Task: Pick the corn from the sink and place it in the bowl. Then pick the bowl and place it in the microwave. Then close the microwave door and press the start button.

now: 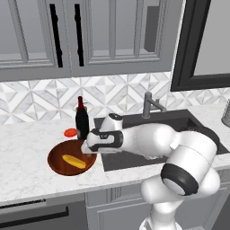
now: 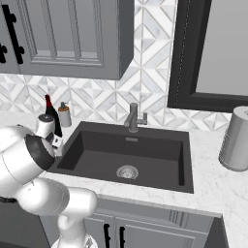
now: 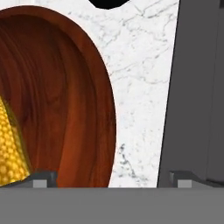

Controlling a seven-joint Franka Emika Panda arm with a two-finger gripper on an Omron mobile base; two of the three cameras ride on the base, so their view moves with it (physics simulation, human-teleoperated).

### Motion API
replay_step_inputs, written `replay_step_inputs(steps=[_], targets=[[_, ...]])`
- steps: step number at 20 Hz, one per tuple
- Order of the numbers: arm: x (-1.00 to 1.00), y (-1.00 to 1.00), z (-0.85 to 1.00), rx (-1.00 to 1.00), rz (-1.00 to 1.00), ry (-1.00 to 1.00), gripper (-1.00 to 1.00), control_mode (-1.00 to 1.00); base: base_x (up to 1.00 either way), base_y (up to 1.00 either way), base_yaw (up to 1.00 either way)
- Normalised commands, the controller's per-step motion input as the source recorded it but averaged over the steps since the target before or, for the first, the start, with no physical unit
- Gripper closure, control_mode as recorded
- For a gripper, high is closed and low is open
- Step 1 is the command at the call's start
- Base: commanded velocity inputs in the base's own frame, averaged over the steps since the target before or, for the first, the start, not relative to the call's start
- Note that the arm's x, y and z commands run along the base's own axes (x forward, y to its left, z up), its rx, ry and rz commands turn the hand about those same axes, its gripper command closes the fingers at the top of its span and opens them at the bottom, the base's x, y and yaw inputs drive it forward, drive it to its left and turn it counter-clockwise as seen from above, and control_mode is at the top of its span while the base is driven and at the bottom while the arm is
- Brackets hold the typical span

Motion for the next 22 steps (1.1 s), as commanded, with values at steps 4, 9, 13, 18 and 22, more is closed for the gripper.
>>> replay_step_inputs(steps=[4, 9, 13, 18, 22], targets=[[0.03, 0.12, -0.30, 0.00, -0.03, 0.00, -1.00, -1.00, 0.00, 0.00, 0.00], [0.00, 0.13, -0.18, 0.00, -0.04, 0.01, 1.00, -1.00, 0.00, 0.00, 0.00], [0.00, 0.10, -0.09, 0.01, -0.02, 0.02, 1.00, -1.00, 0.00, 0.00, 0.00], [-0.05, 0.01, 0.03, 0.00, -0.03, 0.00, 1.00, -1.00, 0.00, 0.00, 0.00], [-0.31, 0.00, 0.23, 0.01, -0.11, 0.00, 1.00, -1.00, 0.00, 0.00, 0.00]])
